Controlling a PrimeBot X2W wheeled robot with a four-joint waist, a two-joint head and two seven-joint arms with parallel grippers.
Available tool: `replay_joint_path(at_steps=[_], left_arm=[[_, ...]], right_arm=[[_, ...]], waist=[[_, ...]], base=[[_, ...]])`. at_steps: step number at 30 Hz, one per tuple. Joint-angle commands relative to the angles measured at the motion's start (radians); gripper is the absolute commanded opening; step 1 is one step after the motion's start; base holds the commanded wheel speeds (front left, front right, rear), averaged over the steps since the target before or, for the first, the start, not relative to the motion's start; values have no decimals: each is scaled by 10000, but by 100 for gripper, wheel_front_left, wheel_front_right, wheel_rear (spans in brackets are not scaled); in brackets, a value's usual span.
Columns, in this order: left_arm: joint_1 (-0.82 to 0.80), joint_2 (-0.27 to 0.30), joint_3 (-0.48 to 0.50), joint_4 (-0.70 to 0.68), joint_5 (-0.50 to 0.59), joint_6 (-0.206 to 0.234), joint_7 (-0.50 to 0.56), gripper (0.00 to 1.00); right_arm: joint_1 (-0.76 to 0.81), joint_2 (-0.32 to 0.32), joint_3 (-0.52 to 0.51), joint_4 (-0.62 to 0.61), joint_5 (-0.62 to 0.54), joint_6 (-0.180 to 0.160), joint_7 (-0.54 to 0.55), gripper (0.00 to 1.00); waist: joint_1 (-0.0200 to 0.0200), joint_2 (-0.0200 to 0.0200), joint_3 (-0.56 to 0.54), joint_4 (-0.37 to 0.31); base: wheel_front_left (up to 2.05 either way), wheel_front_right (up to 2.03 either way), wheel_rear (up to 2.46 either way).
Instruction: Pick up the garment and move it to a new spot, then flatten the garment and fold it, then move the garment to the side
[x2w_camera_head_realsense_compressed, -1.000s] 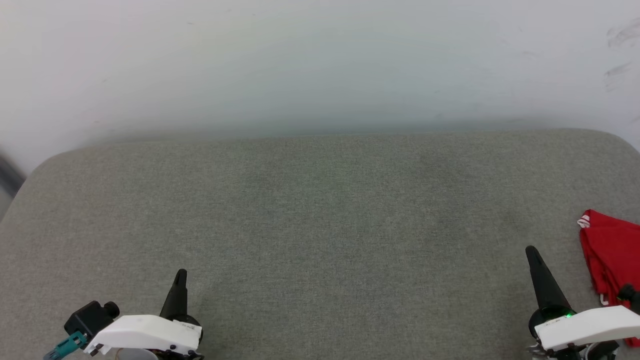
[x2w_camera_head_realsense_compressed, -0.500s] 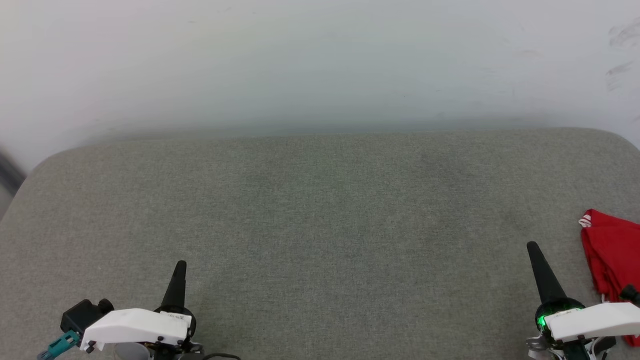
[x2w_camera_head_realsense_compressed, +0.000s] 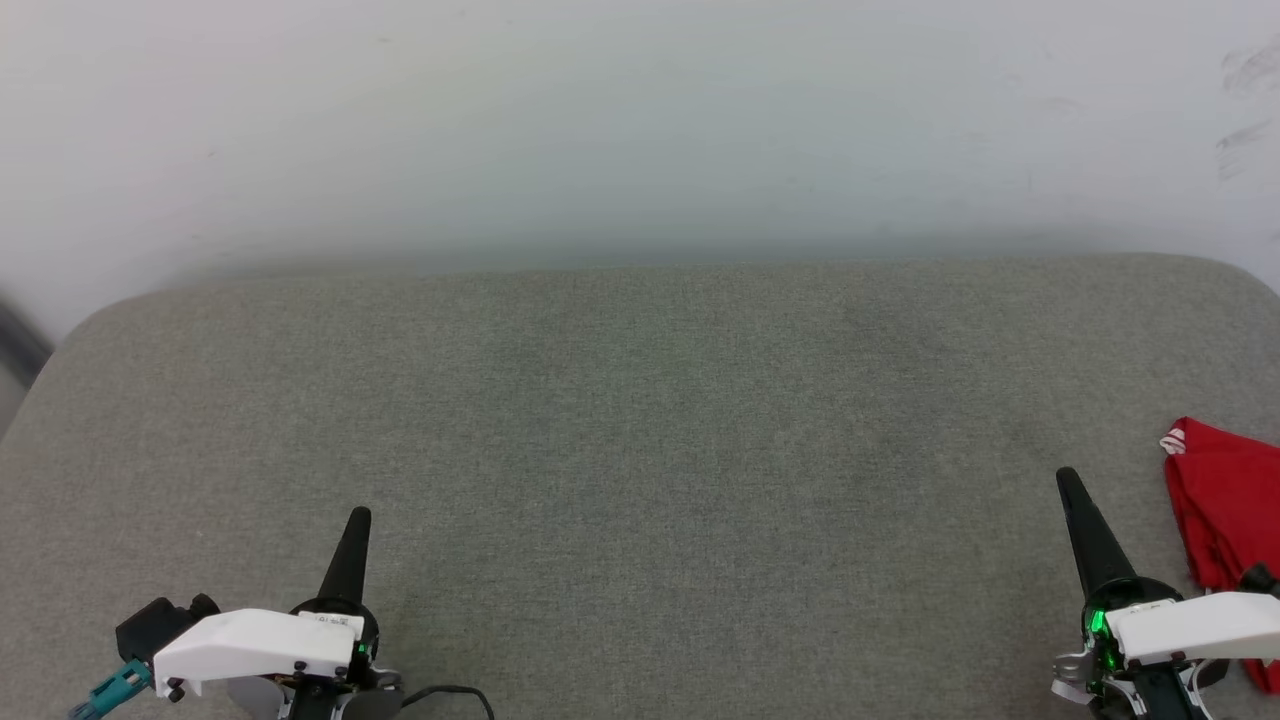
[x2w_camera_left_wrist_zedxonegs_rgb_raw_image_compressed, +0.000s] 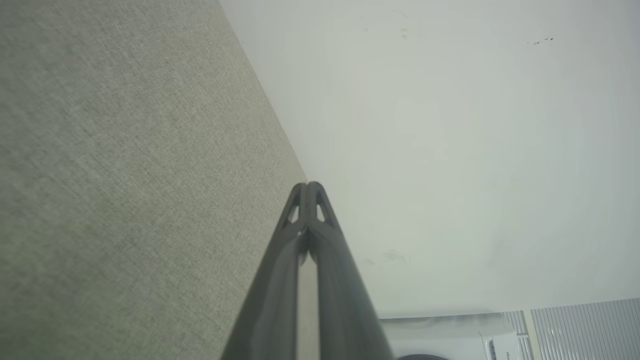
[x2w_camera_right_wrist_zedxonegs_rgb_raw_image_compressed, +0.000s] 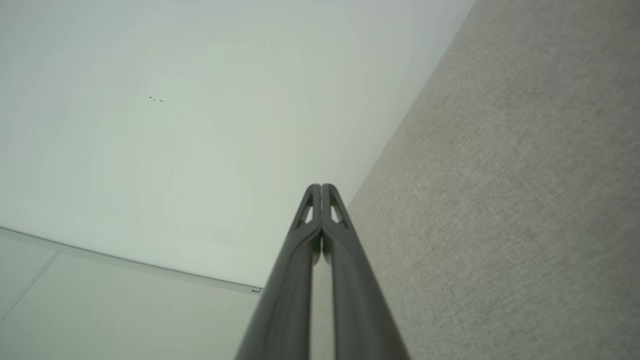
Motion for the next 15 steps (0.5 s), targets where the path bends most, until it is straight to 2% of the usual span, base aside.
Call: replay_joint_path(at_steps=[1,15], left_arm=[[-213,-20,86,-30,-242,-88,80,0],[-366,-157,346,17,-1264,-312,393,0]], right_arm=[[-193,9,-28,16,286,-1,34,0],[-417,46,-99,293,1489,-2,148,0]], waist=[[-1,-1,5,3],[-1,-1,40,22]], base=[[0,0,0],[0,0,0]])
